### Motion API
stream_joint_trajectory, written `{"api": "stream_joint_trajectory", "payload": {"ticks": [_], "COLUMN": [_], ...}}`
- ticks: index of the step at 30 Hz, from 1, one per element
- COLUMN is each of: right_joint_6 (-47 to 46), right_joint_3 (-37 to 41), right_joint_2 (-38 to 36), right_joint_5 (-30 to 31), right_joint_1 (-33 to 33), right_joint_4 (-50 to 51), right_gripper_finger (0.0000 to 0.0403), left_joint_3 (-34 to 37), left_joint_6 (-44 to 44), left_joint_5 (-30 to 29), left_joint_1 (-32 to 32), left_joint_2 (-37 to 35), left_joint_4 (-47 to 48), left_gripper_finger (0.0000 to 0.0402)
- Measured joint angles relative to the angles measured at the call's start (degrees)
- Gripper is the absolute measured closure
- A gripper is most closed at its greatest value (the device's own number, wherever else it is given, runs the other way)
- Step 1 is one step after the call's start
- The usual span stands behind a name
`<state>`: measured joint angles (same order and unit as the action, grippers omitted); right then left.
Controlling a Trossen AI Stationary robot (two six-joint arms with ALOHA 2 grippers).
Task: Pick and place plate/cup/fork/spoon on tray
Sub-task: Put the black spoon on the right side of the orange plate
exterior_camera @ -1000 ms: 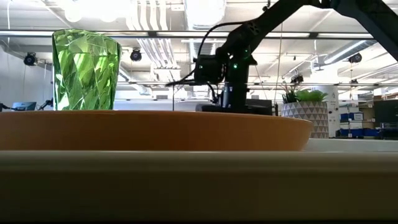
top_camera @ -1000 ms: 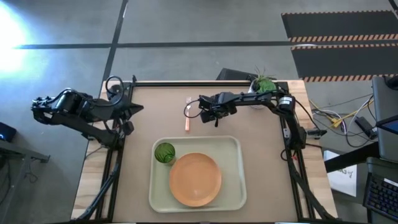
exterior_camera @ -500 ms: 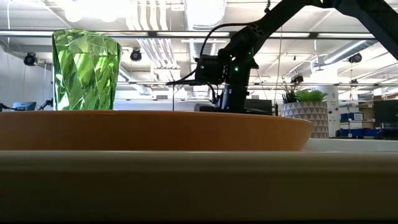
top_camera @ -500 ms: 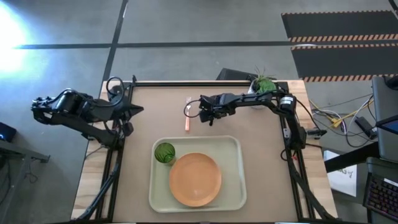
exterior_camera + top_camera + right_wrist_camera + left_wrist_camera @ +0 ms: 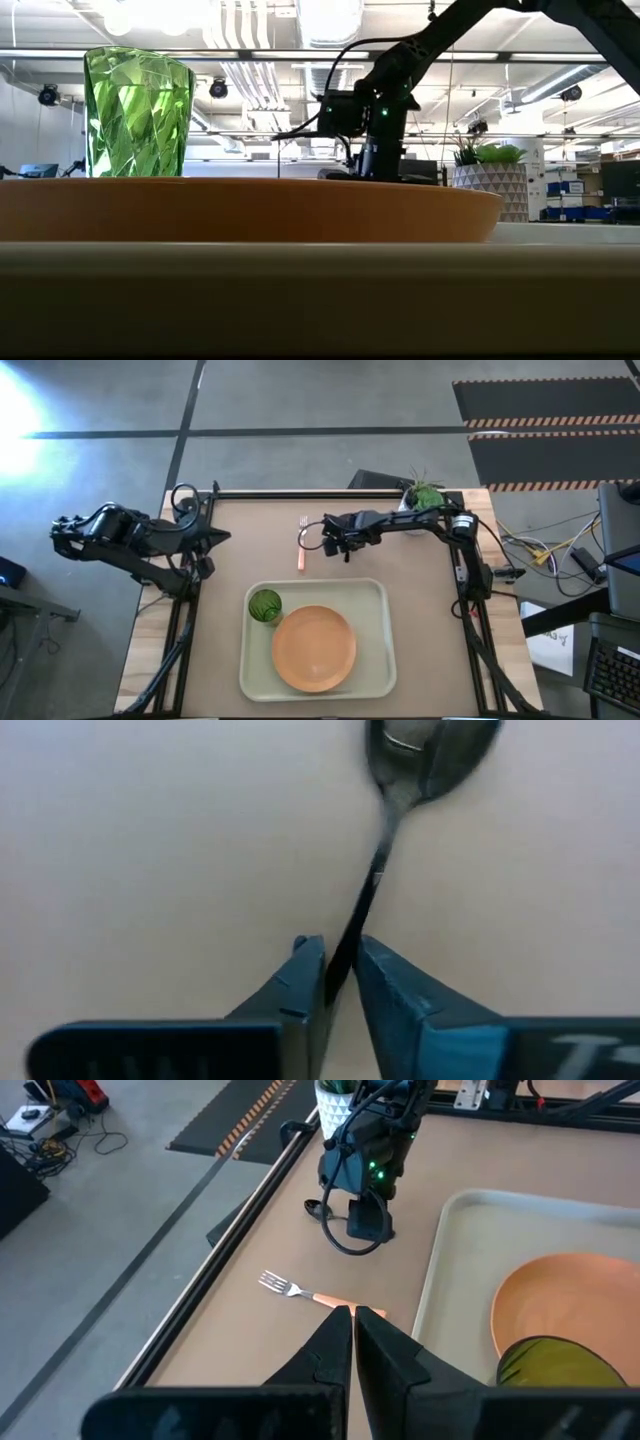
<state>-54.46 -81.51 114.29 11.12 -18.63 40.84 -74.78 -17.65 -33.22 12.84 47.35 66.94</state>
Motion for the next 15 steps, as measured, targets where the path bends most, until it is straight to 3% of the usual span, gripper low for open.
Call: {"api": "stream_joint_trajectory", "payload": {"ticks": [5, 15], "right_joint_6": [0.80, 5.24], "right_joint_3": [1.64, 1.21], "right_joint_2": [-0.06, -2.32], "right_joint_5": [0.06, -0.45], "right_joint_1": [-0.02, -0.07], "right_joint_4": [-0.64, 0.53], "right_gripper_finger": [0.0385, 0.0393], "left_joint_3": [-0.02, -0.04], "left_joint_6": [-0.02, -0.09], "left_joint_5": [0.03, 0.03], "left_joint_1": [0.00, 0.00], "left_joint_2": [-0.28, -0.26], "left_joint_4": [0.00, -0.07], "left_gripper_finger": [0.0402, 0.0402]}}
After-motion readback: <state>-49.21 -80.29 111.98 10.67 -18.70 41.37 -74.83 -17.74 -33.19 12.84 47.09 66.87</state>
